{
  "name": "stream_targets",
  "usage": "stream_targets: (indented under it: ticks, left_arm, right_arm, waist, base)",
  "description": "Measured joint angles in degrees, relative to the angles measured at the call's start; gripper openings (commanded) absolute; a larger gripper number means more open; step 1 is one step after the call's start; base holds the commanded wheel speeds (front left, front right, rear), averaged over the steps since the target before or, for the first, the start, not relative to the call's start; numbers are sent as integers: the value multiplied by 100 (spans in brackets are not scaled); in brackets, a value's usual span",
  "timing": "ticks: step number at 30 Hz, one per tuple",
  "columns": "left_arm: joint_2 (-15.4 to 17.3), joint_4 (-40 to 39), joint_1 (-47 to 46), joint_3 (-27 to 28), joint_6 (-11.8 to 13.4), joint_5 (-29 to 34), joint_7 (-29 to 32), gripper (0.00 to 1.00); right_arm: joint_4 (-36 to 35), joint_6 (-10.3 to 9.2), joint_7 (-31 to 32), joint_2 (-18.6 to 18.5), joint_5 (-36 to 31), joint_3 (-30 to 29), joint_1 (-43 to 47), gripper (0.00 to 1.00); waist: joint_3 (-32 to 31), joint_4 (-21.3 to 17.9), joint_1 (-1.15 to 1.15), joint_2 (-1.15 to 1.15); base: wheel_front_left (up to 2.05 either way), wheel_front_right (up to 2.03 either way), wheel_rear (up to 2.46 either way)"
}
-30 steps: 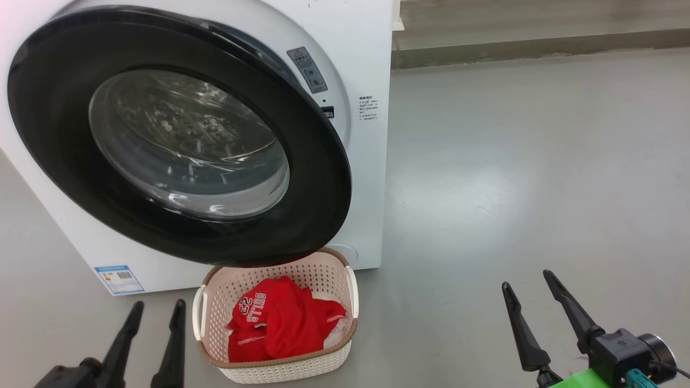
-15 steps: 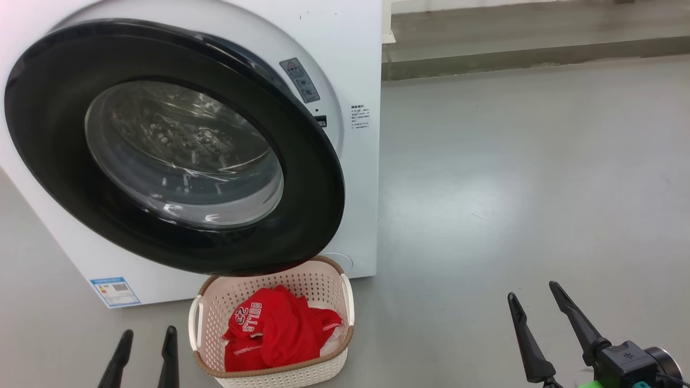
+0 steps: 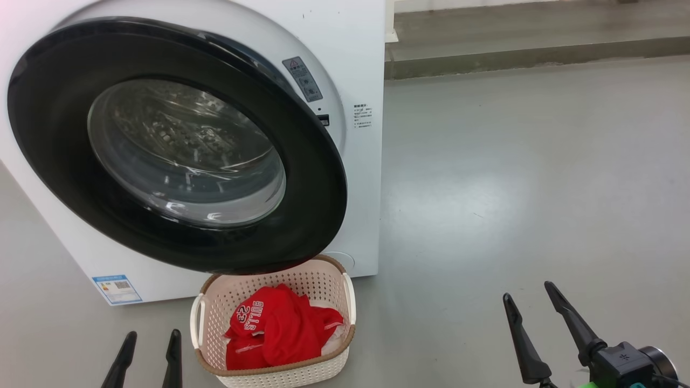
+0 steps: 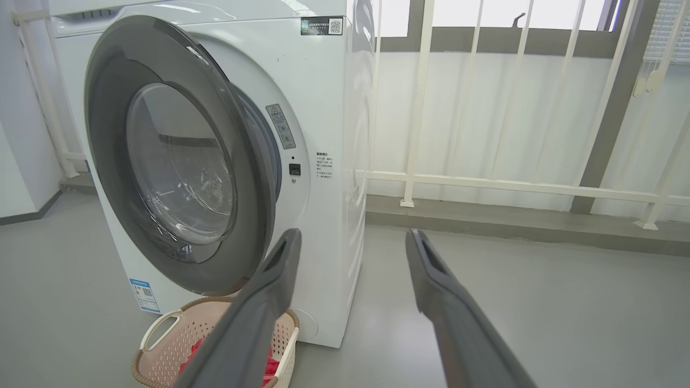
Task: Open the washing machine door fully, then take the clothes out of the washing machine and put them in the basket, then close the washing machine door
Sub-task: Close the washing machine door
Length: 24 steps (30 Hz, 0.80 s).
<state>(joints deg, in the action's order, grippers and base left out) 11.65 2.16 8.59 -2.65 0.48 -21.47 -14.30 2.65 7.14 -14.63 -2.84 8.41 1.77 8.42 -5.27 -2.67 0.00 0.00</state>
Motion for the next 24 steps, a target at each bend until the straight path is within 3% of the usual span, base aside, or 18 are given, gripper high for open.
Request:
stream_targets:
  ticks: [10, 11, 12, 14, 15, 24]
  left_arm:
    - [-35, 55, -1, -22, -101, 164, 0, 100]
    - [-35, 55, -1, -22, -101, 164, 0, 100]
    - [-44, 54, -1, -26, -101, 175, 0, 100]
    - [-68, 57, -1, -51, -102, 176, 0, 100]
    - [-80, 60, -1, -67, -104, 176, 0, 100]
    - [-129, 41, -15, -203, -154, 176, 16, 100]
  right_arm:
    - [32, 0, 0, 0, 9, 35, -1, 100]
    - [32, 0, 0, 0, 9, 35, -1, 96]
    - [47, 0, 0, -1, 10, 41, -2, 58]
    - [112, 0, 0, 4, 10, 55, -5, 25]
    - [149, 0, 0, 3, 10, 57, -20, 0]
    - [732, 0, 0, -9, 26, 343, -615, 0]
  waist:
    - [11, 112, 0, 0]
    - [11, 112, 0, 0]
    - [14, 138, 0, 0]
    - [24, 193, 0, 0]
    - [30, 219, 0, 0]
    - [119, 490, 0, 0]
  base:
    - [0, 0, 0]
    - [0, 0, 0]
    - [0, 0, 0]
    - [0, 0, 0]
    - [0, 0, 0]
    - [0, 0, 0]
